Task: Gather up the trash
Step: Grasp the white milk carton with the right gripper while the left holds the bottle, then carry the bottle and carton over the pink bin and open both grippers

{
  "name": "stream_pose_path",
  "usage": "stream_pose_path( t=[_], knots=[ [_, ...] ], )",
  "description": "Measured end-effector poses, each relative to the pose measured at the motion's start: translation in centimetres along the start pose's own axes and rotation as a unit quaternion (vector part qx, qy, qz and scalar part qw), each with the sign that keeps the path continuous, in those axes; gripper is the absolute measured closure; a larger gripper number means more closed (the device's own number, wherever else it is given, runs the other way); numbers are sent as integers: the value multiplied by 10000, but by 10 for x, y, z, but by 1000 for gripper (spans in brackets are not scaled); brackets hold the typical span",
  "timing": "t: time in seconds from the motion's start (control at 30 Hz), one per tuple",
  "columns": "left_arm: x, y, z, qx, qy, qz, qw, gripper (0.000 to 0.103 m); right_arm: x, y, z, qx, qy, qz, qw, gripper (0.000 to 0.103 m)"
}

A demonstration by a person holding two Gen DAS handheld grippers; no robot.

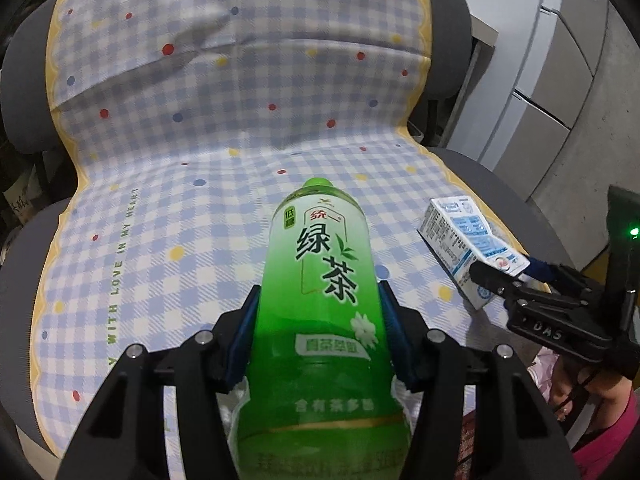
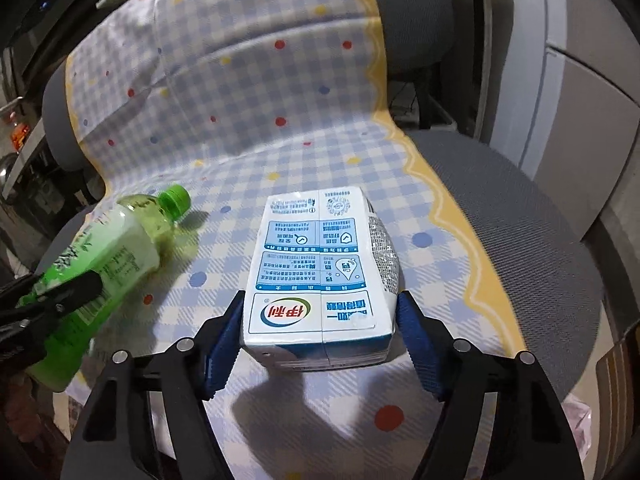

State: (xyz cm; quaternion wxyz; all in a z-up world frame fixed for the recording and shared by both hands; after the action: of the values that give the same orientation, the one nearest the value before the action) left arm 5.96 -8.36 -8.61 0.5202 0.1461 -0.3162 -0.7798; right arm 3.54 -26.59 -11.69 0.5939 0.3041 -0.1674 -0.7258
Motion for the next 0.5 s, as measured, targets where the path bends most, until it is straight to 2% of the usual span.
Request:
stream_pose_path(
  t=[0.27, 0.5],
  knots=[
    [55, 2, 24, 570, -461, -389, 9966, 48, 27, -5, 73, 608, -153, -229, 9978, 31],
    [135, -7, 37, 920, -1102, -925, 9853, 48, 87, -40, 155, 1006, -783, -658, 9897, 31]
  ],
)
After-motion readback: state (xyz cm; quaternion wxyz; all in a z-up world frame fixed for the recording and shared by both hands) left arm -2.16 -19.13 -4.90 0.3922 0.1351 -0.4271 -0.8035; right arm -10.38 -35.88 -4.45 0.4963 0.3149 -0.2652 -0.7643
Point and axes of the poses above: each gripper's, at about its wrist camera, not at the fingertips, and z roughly against the way its jaws point, x to its right, y to its top, the point moved 4 cm from there along -z, roughly the way its jaws point
